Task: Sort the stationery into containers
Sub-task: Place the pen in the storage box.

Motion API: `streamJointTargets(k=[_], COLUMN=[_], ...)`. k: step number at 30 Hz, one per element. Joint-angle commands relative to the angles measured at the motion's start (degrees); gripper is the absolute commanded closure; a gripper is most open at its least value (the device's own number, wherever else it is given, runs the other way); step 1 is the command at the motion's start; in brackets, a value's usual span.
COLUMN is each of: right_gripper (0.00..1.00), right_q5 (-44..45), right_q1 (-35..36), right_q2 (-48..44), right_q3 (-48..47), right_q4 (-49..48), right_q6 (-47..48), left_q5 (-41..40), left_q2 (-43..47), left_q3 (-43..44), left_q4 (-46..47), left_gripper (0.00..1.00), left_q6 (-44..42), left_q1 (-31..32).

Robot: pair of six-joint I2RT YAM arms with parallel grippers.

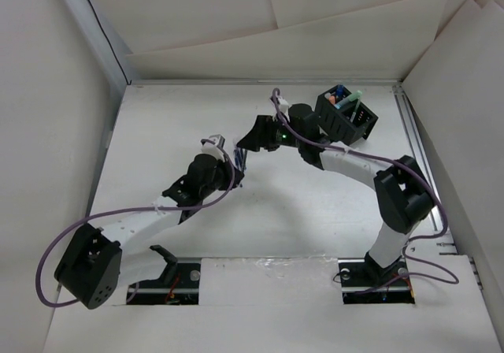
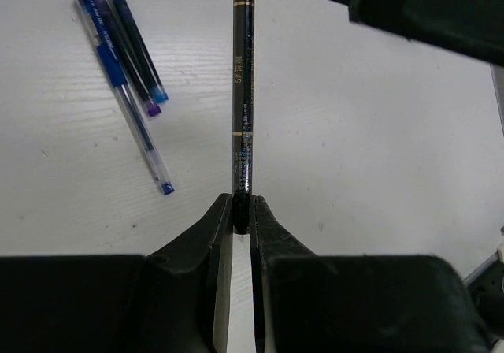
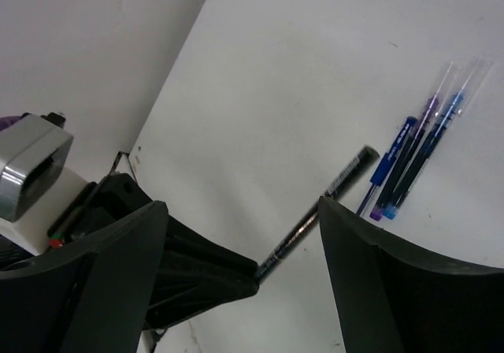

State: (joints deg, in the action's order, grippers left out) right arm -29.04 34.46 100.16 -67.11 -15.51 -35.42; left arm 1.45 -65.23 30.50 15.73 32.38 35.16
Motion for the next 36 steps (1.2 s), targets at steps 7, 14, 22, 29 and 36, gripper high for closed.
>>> streamJointTargets(k=[7,14,22,29,36], right_gripper=[0.29,0.29,0.29,0.3,0.4], right_q5=[0.9,5.66,10.31,9.63,-3.21], right_q1=[-1.5,-2.11,-2.11,-3.16,-4.4], right_q2=[1.53,-1.46,-5.32,-4.02,4.25], right_q3=[-1.45,1.98,5.14,5.08,3.22], right_q4=[-6.38,-6.38,-6.38,-6.38,-14.99], right_q6=[-2.81,-2.81,-1.67,-1.14,-7.29], left_q5=[4.97,4.44,2.33,3.99,6.63], left_q2=[3.53,4.06,2.83,4.14,5.37], left_q3=[-0.97,-0.97,0.61,0.08,-1.05], left_q4=[5.02,4.49,3.69,5.18,6.77], left_gripper=[1.0,1.0,1.0,1.0,1.0], left_q6=[-1.62,-1.62,-1.62,-1.62,-1.09], left_q1=[0.0,0.0,0.0,0.0,0.0])
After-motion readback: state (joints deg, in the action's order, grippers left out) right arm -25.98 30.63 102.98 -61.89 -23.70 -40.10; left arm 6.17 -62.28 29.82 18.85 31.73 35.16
